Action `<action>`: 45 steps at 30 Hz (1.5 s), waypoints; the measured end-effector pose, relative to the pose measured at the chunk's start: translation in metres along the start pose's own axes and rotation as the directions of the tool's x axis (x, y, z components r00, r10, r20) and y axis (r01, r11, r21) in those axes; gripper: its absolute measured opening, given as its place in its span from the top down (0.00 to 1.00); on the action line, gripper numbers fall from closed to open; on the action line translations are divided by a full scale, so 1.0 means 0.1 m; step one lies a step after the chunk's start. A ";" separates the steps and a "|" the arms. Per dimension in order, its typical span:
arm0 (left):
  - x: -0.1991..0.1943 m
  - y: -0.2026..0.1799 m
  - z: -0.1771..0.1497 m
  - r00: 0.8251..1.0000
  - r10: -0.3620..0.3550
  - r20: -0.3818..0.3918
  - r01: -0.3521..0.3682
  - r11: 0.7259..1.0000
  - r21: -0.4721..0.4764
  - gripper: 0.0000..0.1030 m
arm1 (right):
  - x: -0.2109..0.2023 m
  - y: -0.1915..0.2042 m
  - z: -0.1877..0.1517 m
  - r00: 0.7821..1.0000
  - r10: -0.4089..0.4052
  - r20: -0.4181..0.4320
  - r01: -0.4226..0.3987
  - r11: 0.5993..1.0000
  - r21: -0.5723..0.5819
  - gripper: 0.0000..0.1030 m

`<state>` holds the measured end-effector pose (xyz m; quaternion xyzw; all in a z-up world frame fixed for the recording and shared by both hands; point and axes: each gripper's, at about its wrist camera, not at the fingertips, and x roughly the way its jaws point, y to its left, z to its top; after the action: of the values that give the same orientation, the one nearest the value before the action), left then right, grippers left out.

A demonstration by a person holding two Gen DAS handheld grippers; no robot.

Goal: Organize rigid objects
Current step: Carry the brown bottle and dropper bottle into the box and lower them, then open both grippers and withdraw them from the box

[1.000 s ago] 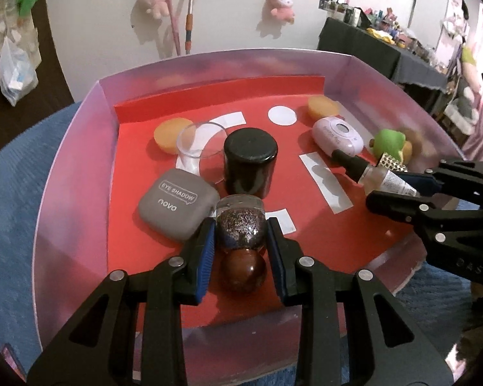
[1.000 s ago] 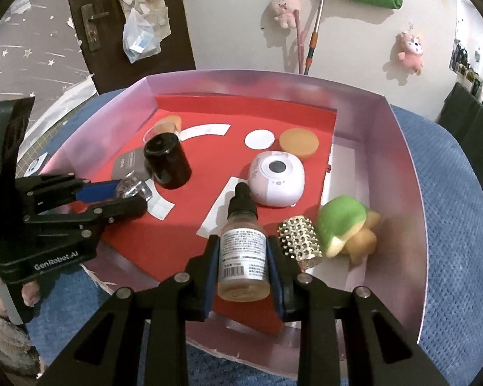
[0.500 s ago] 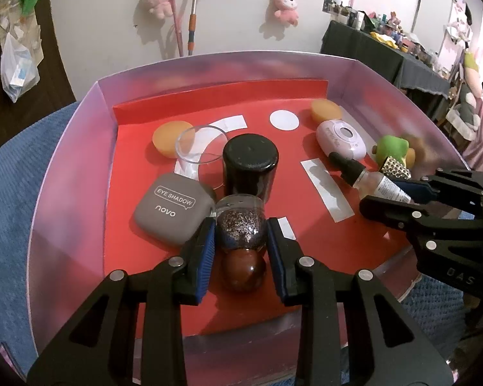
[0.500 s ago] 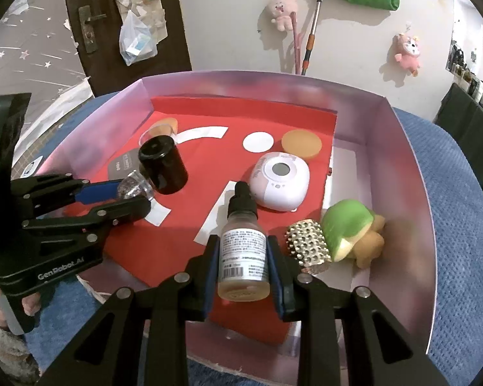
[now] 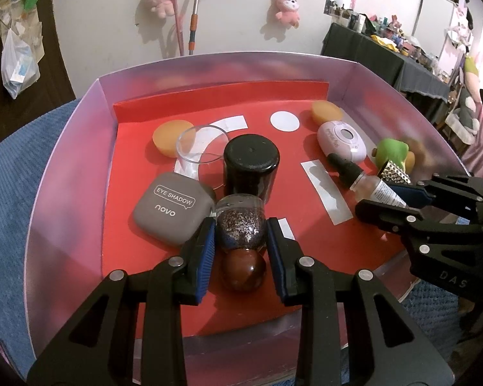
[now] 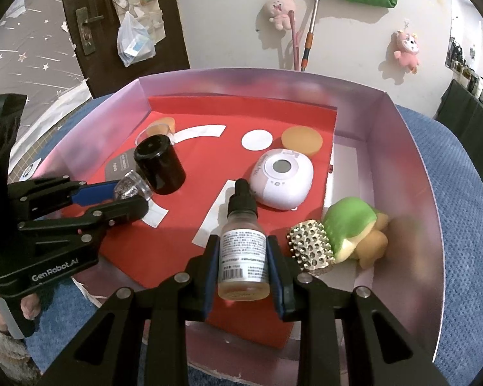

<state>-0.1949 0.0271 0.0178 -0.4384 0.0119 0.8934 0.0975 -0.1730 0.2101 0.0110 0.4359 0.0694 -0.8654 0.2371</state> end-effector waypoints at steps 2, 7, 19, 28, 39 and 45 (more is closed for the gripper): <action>0.00 0.00 -0.01 1.000 0.000 -0.001 0.000 1.000 0.000 0.71 | 0.00 0.00 0.00 1.000 0.000 0.000 0.000 1.000 -0.002 0.70; 0.00 0.02 -0.01 1.000 -0.002 0.002 0.002 1.000 -0.003 0.71 | 0.01 -0.01 0.00 1.000 0.002 -0.003 -0.002 1.000 0.002 0.70; 0.02 0.04 0.00 1.000 -0.006 -0.002 0.006 1.000 -0.002 0.71 | 0.01 -0.01 0.00 1.000 0.003 -0.003 -0.002 1.000 0.004 0.70; 0.00 0.02 0.00 1.000 0.004 -0.004 -0.004 1.000 0.002 0.71 | 0.01 0.00 0.00 1.000 0.002 -0.004 -0.002 1.000 0.000 0.70; -0.03 0.00 -0.02 1.000 0.006 0.000 -0.006 1.000 -0.013 0.69 | -0.02 0.02 -0.01 1.000 0.009 0.003 -0.009 1.000 0.005 0.62; -0.15 -0.04 -0.04 0.999 0.022 0.045 -0.022 1.000 -0.004 0.34 | -0.08 0.04 -0.01 1.000 0.009 0.019 -0.009 1.000 0.009 0.55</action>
<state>-0.1827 0.0282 0.0272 -0.4184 0.0131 0.9040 0.0872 -0.1661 0.2096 0.0169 0.4289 0.0611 -0.8688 0.2398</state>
